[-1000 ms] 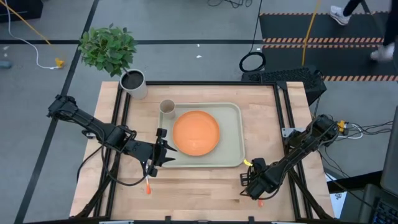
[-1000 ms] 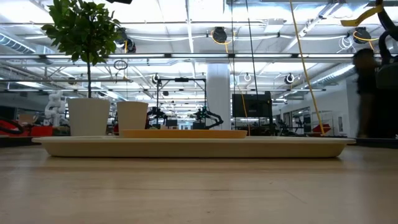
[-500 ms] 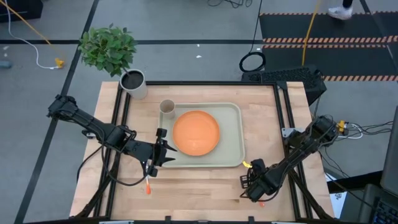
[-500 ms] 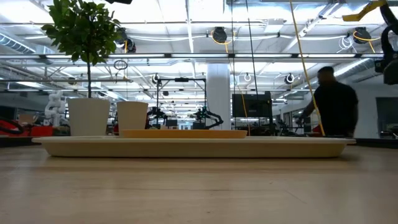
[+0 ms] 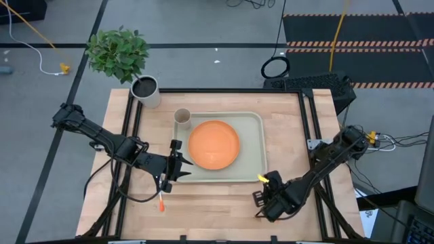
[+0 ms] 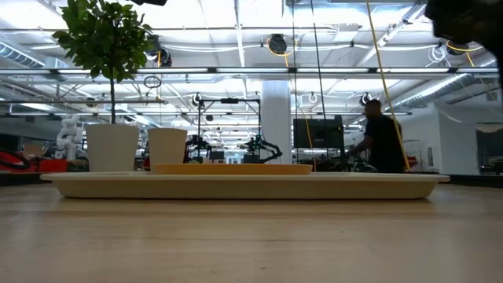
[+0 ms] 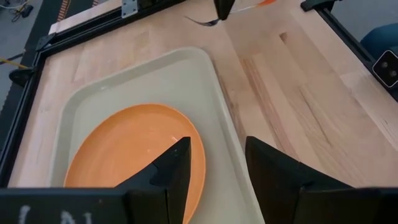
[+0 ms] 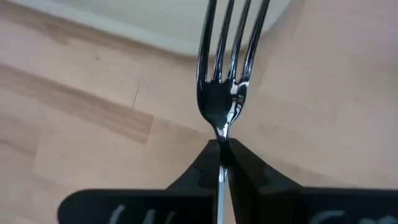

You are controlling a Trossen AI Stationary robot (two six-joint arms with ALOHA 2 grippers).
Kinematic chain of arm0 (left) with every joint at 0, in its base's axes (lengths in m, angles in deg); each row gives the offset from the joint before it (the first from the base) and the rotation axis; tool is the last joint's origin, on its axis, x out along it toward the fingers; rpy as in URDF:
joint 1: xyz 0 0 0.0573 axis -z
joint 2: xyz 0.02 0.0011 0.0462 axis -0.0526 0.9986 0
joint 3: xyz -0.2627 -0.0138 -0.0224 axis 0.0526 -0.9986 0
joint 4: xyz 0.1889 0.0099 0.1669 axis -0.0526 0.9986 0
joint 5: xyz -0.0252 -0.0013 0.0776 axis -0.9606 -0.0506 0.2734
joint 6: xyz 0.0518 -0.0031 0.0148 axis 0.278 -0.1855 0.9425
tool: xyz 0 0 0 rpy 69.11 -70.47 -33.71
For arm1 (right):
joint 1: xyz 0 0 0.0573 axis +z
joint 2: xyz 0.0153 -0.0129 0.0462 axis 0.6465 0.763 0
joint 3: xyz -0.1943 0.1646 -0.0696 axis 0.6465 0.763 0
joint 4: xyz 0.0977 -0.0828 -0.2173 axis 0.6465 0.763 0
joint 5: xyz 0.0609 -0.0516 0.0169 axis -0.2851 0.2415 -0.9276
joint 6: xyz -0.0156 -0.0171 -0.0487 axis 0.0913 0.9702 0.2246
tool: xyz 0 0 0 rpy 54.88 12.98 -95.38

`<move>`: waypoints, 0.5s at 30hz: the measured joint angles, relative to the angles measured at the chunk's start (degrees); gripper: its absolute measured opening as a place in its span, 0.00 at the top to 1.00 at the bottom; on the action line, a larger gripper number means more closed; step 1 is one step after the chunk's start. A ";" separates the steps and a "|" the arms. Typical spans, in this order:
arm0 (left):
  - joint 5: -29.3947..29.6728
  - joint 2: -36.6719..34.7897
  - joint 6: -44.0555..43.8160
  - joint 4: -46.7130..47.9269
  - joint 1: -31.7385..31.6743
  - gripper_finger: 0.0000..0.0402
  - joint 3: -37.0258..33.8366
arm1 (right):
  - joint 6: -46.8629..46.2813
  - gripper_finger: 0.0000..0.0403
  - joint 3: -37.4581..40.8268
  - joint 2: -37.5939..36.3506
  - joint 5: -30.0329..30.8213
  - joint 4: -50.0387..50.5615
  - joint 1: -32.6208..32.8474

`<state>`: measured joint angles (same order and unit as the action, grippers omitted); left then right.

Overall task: Pick and place plate/cup/fork/spoon on tray
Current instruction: Put the orange fork beside the plate on the white serving tray to the right of the orange plate

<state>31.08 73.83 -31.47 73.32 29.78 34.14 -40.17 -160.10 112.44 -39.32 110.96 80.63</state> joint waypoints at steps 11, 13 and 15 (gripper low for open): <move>0.00 0.00 -11.02 6.14 1.28 0.61 0.00 | 8.67 1.00 -0.04 -2.14 4.90 1.57 -6.32; 0.01 0.00 -13.02 6.91 1.95 0.61 0.00 | 11.35 1.00 -0.04 -2.71 6.55 1.49 -8.14; 0.02 0.00 -15.34 7.96 2.79 0.61 0.00 | 14.33 1.00 -0.04 -3.50 7.58 0.60 -9.93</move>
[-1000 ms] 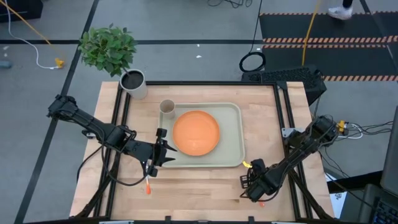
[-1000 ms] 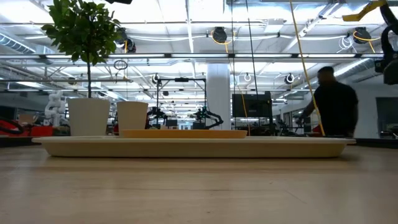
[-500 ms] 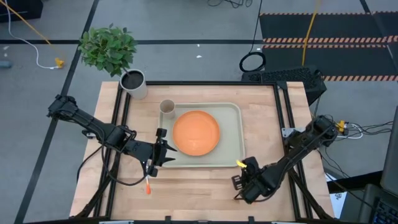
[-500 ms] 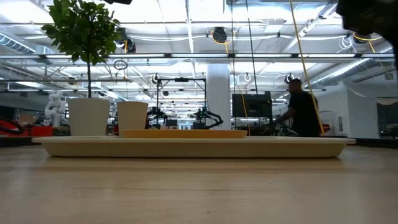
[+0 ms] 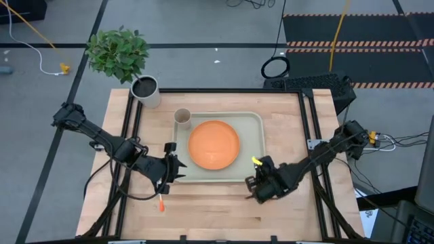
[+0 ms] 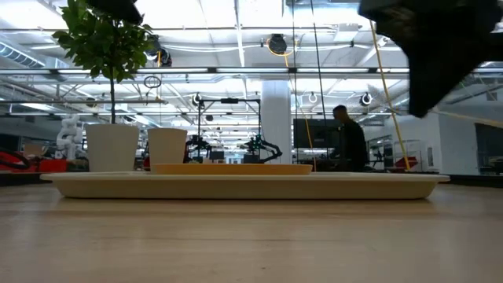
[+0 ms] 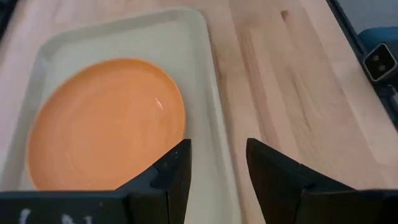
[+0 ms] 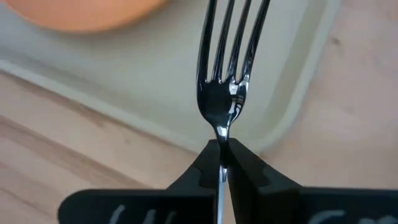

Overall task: Pick and place plate/cup/fork/spoon on tray
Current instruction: Put the orange fork beside the plate on the white serving tray to the right of the orange plate

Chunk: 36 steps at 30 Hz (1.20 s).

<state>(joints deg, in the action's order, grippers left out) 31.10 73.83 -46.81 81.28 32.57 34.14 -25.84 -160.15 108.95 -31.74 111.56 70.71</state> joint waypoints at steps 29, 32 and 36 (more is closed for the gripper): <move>3.63 0.00 -19.22 7.51 10.72 0.61 -2.12 | 22.84 1.00 0.02 -0.13 -1.81 -10.95 -29.25; 4.73 0.02 -23.46 9.84 11.98 0.61 -2.12 | 23.70 1.00 0.02 1.10 -1.85 -11.28 -30.25; 7.19 0.02 -28.76 12.28 14.38 0.61 -2.14 | 24.64 1.00 0.02 3.11 -2.05 -13.34 -31.15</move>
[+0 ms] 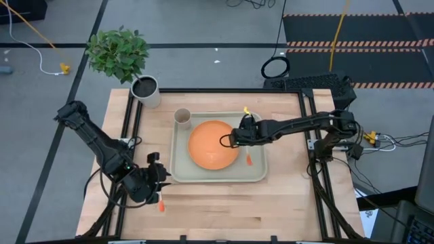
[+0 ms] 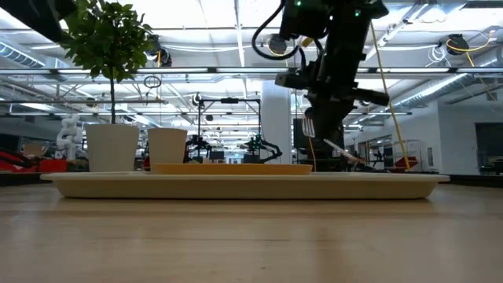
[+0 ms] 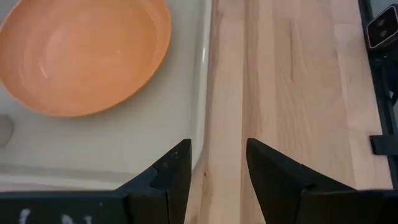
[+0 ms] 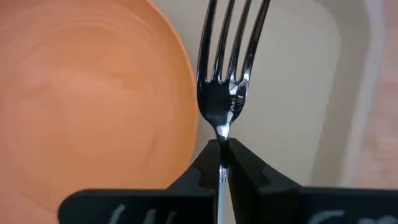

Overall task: Pick and place plate/cup/fork/spoon on tray
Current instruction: Put the orange fork beside the plate on the white serving tray to the right of the orange plate

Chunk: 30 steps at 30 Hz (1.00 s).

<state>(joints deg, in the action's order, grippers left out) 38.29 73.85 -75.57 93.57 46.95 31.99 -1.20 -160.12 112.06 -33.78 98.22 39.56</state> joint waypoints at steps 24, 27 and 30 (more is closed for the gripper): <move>1.77 0.00 -29.75 -1.12 8.24 0.61 -10.25 | 1.63 1.00 0.02 4.68 -1.37 -2.12 -2.01; 1.77 0.00 -29.47 -2.58 8.27 0.61 -10.25 | 1.20 1.00 0.00 5.01 -1.67 -2.59 -2.01; 1.77 0.00 -28.46 -4.29 8.27 0.61 -10.25 | 1.10 1.00 0.04 5.32 -3.09 -2.33 -2.21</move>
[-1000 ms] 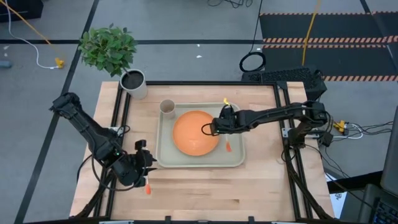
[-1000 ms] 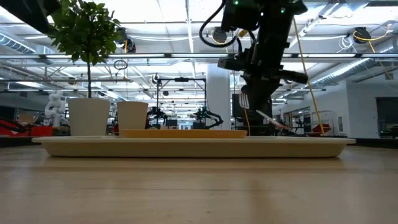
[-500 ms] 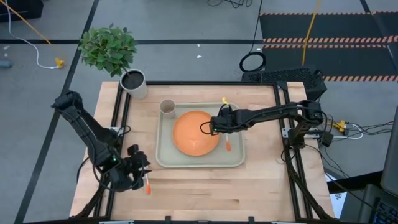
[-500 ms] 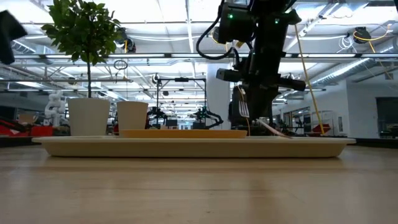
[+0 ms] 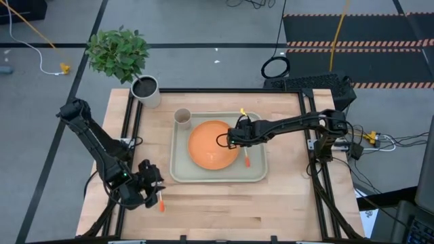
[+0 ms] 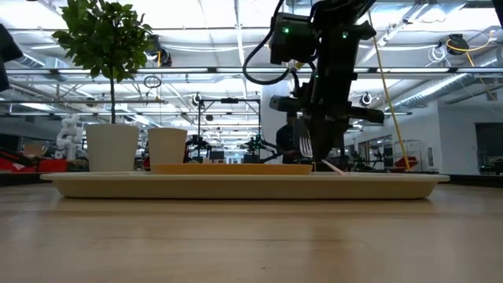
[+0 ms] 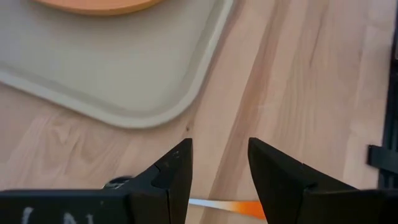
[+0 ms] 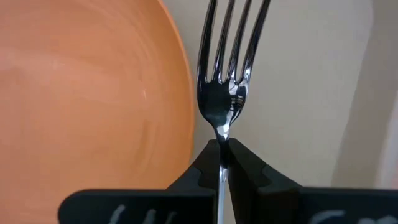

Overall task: Pick and place plate/cup/fork/spoon on tray
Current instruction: Put the orange fork beside the plate on the white serving tray to the right of the orange plate

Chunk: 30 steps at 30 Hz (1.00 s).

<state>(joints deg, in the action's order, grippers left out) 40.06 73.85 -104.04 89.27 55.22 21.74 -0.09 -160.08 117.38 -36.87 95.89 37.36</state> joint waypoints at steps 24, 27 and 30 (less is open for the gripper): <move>0.11 0.00 1.88 -1.33 -0.04 0.61 0.00 | -0.67 0.99 8.55 1.67 -4.46 -13.20 -3.37; 0.11 0.00 1.86 -1.34 -0.04 0.61 0.00 | 0.18 0.99 8.61 1.31 -4.46 -13.03 -3.37; 0.11 0.00 1.88 -1.34 -0.04 0.61 0.02 | 1.88 0.99 8.74 0.31 -4.46 -12.79 -3.37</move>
<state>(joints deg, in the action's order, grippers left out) 40.17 73.85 -102.15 87.93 55.18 21.77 1.79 -151.34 117.69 -41.33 83.11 33.99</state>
